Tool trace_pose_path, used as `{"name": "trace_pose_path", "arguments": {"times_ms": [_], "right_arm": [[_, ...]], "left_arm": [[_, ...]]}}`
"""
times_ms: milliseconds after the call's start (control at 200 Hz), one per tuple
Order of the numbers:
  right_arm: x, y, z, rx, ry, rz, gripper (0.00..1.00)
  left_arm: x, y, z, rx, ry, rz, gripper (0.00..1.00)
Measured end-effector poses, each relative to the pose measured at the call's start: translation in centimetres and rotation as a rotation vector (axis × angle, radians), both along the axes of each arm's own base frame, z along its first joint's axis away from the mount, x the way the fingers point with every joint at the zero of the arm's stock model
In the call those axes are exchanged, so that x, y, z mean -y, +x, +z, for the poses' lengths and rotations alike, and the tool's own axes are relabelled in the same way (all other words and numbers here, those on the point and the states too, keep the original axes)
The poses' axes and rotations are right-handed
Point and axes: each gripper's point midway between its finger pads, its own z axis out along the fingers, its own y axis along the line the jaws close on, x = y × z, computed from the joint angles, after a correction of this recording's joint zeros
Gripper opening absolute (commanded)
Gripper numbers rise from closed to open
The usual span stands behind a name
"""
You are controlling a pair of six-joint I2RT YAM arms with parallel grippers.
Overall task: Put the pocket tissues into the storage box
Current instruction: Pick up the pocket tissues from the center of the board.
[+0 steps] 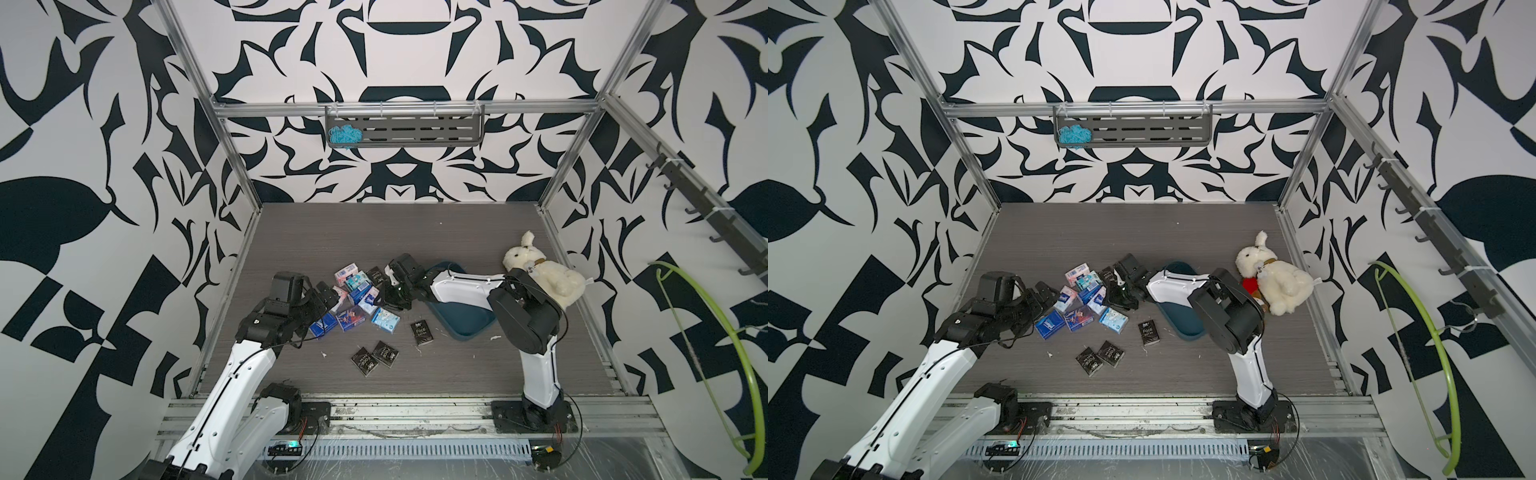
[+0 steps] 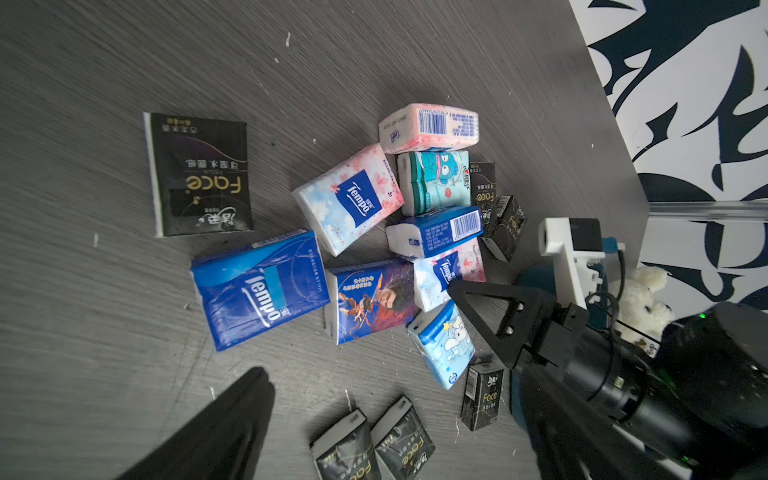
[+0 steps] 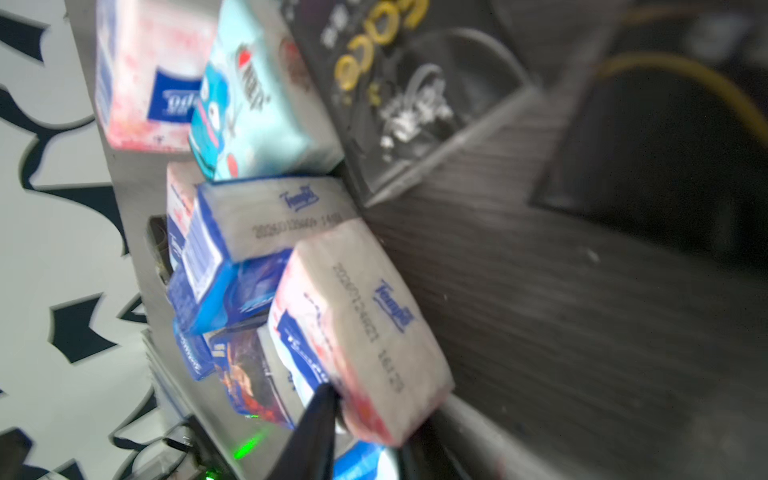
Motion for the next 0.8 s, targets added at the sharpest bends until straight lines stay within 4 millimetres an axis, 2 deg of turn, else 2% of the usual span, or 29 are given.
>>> {"name": "trace_pose_path", "arguments": {"times_ms": [160, 285, 390, 615, 800], "right_arm": [[-0.5, 0.4, 1.1, 0.035, 0.011, 0.03, 0.06], [-0.1, 0.0, 1.9, 0.057, -0.013, 0.074, 0.0], [0.4, -0.4, 3.2, 0.081, -0.037, 0.123, 0.0], [2.4, -0.6, 6.9, 0.139, -0.045, 0.182, 0.0], [4.4, -0.4, 7.4, 0.125, -0.062, 0.194, 0.0]], "left_arm": [[-0.2, -0.7, -0.4, -0.007, -0.01, 0.018, 0.99], [-0.3, -1.1, -1.0, -0.023, -0.013, 0.026, 0.99], [-0.2, -1.0, -1.3, -0.039, -0.012, 0.025, 0.99], [0.1, -0.3, -2.6, -0.088, -0.006, 0.021, 0.99], [0.7, 0.5, -3.3, -0.111, -0.009, 0.006, 0.99]]}}
